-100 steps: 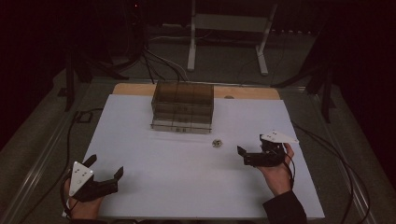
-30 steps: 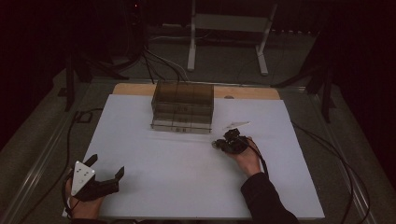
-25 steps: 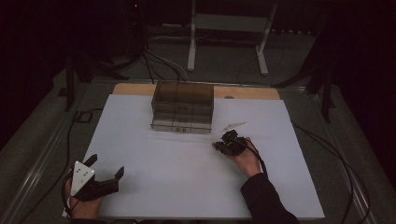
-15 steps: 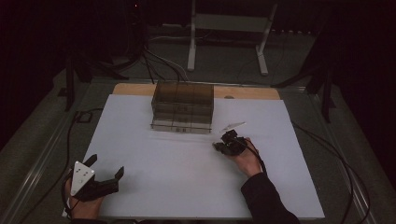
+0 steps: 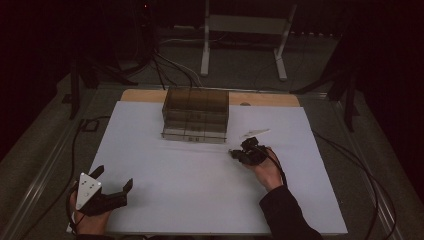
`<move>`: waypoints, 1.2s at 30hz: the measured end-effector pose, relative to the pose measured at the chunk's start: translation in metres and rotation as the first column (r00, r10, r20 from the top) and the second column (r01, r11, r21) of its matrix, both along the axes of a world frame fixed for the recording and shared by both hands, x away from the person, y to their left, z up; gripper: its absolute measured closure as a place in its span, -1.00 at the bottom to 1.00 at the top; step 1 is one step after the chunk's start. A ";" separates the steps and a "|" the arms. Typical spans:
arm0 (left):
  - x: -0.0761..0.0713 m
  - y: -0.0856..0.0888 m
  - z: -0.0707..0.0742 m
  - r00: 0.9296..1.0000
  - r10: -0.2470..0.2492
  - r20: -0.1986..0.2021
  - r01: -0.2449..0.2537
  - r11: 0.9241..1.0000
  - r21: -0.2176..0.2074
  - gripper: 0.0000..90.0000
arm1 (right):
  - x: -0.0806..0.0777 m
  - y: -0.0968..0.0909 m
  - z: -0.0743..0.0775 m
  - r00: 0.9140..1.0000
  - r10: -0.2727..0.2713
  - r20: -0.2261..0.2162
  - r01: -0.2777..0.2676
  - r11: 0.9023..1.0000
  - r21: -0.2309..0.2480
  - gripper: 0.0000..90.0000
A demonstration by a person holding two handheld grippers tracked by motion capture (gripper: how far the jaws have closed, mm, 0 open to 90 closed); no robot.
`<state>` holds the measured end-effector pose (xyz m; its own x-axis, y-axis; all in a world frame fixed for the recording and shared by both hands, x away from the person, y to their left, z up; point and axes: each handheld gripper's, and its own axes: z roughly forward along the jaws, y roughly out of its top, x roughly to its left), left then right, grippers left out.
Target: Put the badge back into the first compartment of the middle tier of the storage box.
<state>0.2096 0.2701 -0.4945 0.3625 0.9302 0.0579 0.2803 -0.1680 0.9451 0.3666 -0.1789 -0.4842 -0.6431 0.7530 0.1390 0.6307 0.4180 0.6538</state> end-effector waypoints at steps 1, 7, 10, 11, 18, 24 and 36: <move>0.000 0.000 0.000 1.000 0.000 -0.001 0.000 1.000 0.000 -0.99 | 0.000 0.000 0.001 1.000 -0.002 0.001 0.002 1.000 0.004 0.94; 0.000 0.000 0.000 1.000 0.000 -0.001 0.000 1.000 0.000 -0.99 | 0.000 -0.002 0.009 1.000 -0.009 0.014 0.008 0.999 0.051 0.94; 0.000 0.000 0.000 1.000 0.001 0.000 -0.001 1.000 0.000 -0.99 | 0.000 -0.002 0.012 1.000 -0.010 0.022 0.009 0.998 0.066 0.94; 0.000 0.000 0.000 1.000 0.001 0.000 -0.001 1.000 0.000 -0.99 | 0.000 -0.002 0.014 1.000 -0.010 0.027 0.008 0.997 0.072 0.94; 0.000 0.000 0.000 1.000 0.002 -0.001 -0.002 1.000 -0.001 -0.99 | 0.003 0.000 0.020 0.999 -0.017 0.043 0.012 0.994 0.108 0.94; 0.000 0.000 0.000 1.000 0.002 0.000 -0.002 1.000 0.000 -0.99 | 0.005 0.002 0.025 0.998 -0.027 0.054 0.019 0.990 0.138 0.94; 0.000 0.001 0.000 1.000 0.007 0.004 -0.007 1.000 -0.002 -0.99 | 0.009 0.012 0.033 0.997 -0.024 0.072 0.011 0.985 0.173 0.94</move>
